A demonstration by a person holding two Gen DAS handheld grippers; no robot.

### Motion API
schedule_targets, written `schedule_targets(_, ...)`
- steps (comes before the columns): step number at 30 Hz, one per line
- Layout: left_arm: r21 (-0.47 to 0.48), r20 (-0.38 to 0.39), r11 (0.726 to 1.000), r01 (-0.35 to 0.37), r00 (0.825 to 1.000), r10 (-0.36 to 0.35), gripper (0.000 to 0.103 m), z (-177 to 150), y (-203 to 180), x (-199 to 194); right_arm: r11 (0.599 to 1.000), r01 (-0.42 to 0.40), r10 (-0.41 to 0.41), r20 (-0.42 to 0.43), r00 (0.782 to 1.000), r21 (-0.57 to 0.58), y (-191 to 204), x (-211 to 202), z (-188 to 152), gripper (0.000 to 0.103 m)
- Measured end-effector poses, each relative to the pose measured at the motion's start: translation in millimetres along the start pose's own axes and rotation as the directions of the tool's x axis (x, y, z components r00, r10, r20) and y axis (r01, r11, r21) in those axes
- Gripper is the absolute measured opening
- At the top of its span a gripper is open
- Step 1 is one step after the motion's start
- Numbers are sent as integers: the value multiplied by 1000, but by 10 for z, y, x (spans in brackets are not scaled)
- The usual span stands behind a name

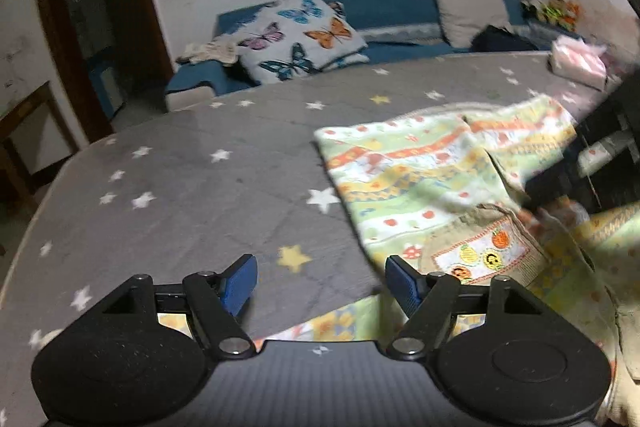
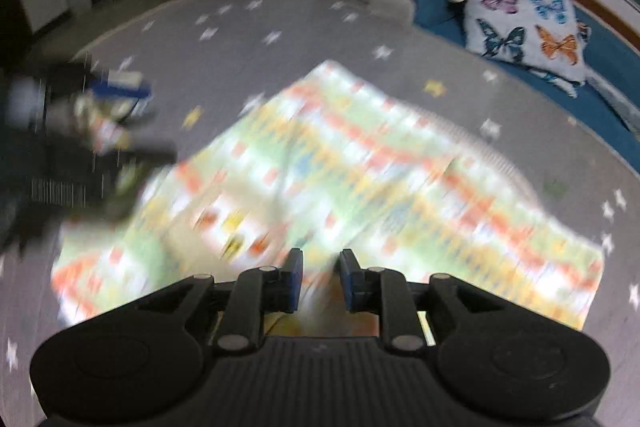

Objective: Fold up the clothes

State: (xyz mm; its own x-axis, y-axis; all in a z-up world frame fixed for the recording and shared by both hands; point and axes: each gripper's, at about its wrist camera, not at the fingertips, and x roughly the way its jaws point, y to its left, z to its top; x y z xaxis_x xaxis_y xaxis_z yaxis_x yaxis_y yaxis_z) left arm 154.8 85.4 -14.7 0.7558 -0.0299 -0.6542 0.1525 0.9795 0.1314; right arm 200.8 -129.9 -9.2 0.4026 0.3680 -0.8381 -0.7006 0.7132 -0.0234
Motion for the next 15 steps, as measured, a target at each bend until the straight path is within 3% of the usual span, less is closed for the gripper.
schedule_targets(3, -46, 9, 999, -9, 1000, 10, 75, -73, 108, -191, 1000, 4, -4, 3, 1000, -10, 128, -80, -171, 25)
schedule_targets(9, -192, -3, 980, -58, 998, 58, 76, -343, 367, -480, 999, -13, 9, 87, 996, 49, 232, -383, -353, 27)
schedule_targets(15, -378, -43, 918, -116, 993, 108, 75, -650, 689, -615, 998, -41, 47, 157, 986, -43, 651, -499, -423, 32)
